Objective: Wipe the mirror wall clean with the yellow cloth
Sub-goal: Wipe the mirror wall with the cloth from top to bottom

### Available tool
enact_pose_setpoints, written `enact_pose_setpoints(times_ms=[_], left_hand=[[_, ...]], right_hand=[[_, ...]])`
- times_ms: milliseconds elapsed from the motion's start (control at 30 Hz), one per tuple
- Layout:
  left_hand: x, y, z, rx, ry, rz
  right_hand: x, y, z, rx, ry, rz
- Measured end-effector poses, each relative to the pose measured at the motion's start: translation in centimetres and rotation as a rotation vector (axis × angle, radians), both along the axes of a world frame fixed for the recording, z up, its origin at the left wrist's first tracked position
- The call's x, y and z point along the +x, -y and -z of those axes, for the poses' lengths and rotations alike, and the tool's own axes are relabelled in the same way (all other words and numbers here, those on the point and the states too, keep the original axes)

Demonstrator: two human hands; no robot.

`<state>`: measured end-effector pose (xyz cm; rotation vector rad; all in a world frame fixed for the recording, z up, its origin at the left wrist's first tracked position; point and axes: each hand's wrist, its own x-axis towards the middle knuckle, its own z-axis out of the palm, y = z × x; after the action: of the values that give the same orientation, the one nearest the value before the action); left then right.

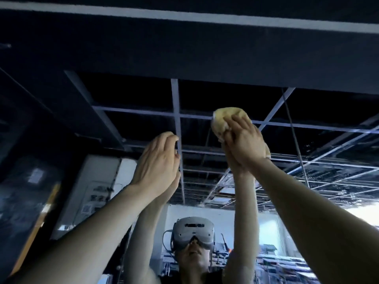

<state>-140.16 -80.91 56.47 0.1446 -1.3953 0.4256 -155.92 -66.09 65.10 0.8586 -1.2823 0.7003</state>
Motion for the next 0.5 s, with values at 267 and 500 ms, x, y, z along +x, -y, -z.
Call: enact_pose_setpoints(times_ms=[267, 500], left_hand=[[-5.9, -5.6, -0.6, 0.057, 0.074, 0.142], [-9.9, -6.2, -4.9, 0.042, -0.007, 0.139]], right_hand=[[-0.2, 0.1, 5.7, 0.150, -0.208, 0.006], [-2.0, -2.2, -1.9, 0.101, -0.113, 0.000]])
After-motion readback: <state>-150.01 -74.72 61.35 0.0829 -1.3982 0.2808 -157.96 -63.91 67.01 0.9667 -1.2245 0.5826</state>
